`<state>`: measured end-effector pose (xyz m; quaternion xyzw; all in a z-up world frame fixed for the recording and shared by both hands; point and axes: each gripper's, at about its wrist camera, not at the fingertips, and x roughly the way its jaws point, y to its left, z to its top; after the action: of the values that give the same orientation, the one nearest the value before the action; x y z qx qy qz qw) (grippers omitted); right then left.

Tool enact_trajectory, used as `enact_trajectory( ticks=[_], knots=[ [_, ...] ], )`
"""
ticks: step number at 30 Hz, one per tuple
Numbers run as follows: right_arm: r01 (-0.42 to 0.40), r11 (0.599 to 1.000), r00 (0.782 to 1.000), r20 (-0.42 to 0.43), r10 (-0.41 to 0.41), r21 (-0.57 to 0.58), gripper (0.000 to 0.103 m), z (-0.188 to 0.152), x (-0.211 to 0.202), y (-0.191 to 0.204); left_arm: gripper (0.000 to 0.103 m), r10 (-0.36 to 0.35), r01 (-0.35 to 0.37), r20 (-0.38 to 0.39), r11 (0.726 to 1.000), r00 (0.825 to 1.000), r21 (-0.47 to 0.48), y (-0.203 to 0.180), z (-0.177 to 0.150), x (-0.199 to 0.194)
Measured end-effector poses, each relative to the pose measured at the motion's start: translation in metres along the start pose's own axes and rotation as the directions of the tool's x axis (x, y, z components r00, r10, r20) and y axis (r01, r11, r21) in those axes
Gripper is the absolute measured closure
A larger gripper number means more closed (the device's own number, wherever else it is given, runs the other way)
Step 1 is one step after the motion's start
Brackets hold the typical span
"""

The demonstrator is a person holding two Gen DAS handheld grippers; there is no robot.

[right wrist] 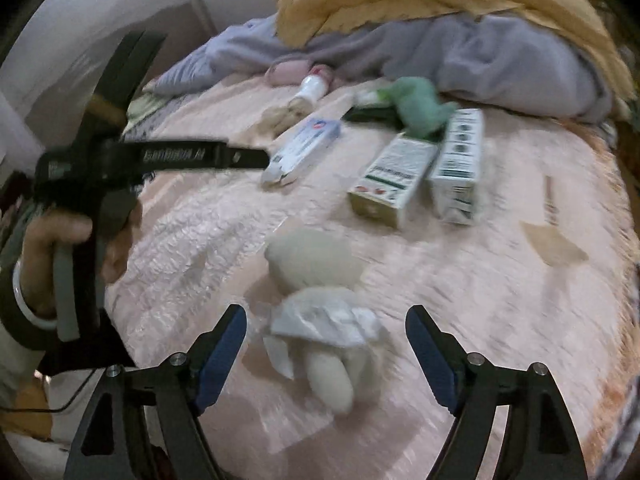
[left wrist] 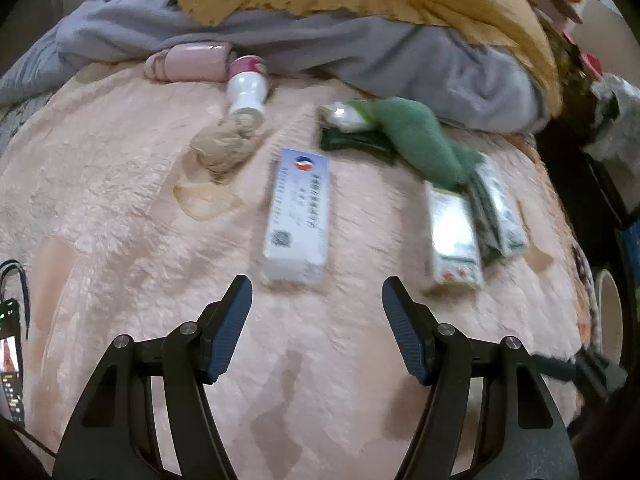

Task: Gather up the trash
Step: 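Grasp the white medicine box with the left tool while the right tool grasps the plush bear, then carry medicine box and plush bear to the white bucket and open both tools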

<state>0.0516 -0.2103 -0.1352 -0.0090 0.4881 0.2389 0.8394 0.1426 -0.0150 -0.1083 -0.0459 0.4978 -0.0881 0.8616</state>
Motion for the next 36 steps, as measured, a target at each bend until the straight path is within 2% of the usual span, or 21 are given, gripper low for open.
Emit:
enact_trajectory(
  ticks=[4, 6, 7, 8, 10, 12, 14, 15, 19, 25, 30, 36],
  knots=[
    [-0.001, 1.0, 0.999, -0.053, 0.0, -0.021, 0.023, 0.005, 0.03, 0.004, 0.036, 0.01, -0.01, -0.018, 0.999, 1.0, -0.043, 0.012, 0.017, 0.028],
    [-0.006, 1.0, 0.999, -0.049, 0.006, -0.004, 0.026, 0.003, 0.037, 0.001, 0.036, 0.005, -0.007, -0.031, 0.998, 1.0, -0.057, 0.016, 0.024, 0.041],
    [-0.008, 1.0, 0.999, -0.041, 0.009, 0.01, 0.038, 0.0, 0.039, -0.002, 0.036, 0.002, -0.004, -0.037, 0.998, 0.999, -0.062, 0.016, 0.027, 0.048],
    [-0.014, 1.0, 0.999, -0.043, 0.015, 0.02, 0.046, -0.001, 0.041, -0.003, 0.036, -0.001, -0.001, -0.038, 0.998, 0.999, -0.066, 0.015, 0.029, 0.055],
    [-0.007, 1.0, 0.999, -0.037, 0.008, 0.028, 0.053, -0.004, 0.041, -0.006, 0.036, -0.011, 0.009, -0.038, 0.998, 0.999, -0.058, 0.012, 0.032, 0.066],
    [0.009, 1.0, 1.0, -0.019, -0.008, 0.029, 0.055, -0.005, 0.036, -0.008, 0.038, -0.017, 0.015, -0.053, 0.999, 0.998, -0.038, 0.007, 0.034, 0.077],
    [0.023, 0.999, 1.0, 0.018, -0.024, 0.033, 0.055, -0.005, 0.026, -0.01, 0.059, -0.003, 0.002, -0.064, 1.0, 0.998, -0.013, 0.002, 0.033, 0.085],
    [0.025, 0.999, 0.999, 0.042, -0.027, 0.036, 0.055, -0.005, 0.019, -0.011, 0.059, 0.001, -0.002, -0.06, 1.0, 0.998, -0.003, 0.001, 0.033, 0.084],
    [0.066, 0.997, 0.993, 0.094, -0.069, 0.03, 0.056, -0.003, -0.001, -0.014, 0.06, -0.042, 0.042, -0.04, 0.999, 0.998, -0.001, -0.003, 0.025, 0.066],
    [0.084, 0.992, 0.987, 0.13, -0.095, 0.091, 0.055, -0.004, -0.021, -0.027, 0.06, -0.079, 0.078, 0.011, 0.995, 0.997, 0.067, -0.025, 0.006, 0.016],
    [0.114, 0.984, 0.978, 0.159, -0.136, 0.14, 0.055, -0.015, -0.046, -0.038, 0.06, -0.123, 0.119, 0.03, 0.985, 0.992, 0.125, -0.057, -0.017, -0.018],
    [0.154, 0.967, 0.966, 0.177, -0.191, 0.203, 0.055, -0.032, -0.074, -0.058, 0.06, -0.166, 0.154, 0.038, 0.966, 0.985, 0.207, -0.1, -0.032, -0.034]
  ],
)
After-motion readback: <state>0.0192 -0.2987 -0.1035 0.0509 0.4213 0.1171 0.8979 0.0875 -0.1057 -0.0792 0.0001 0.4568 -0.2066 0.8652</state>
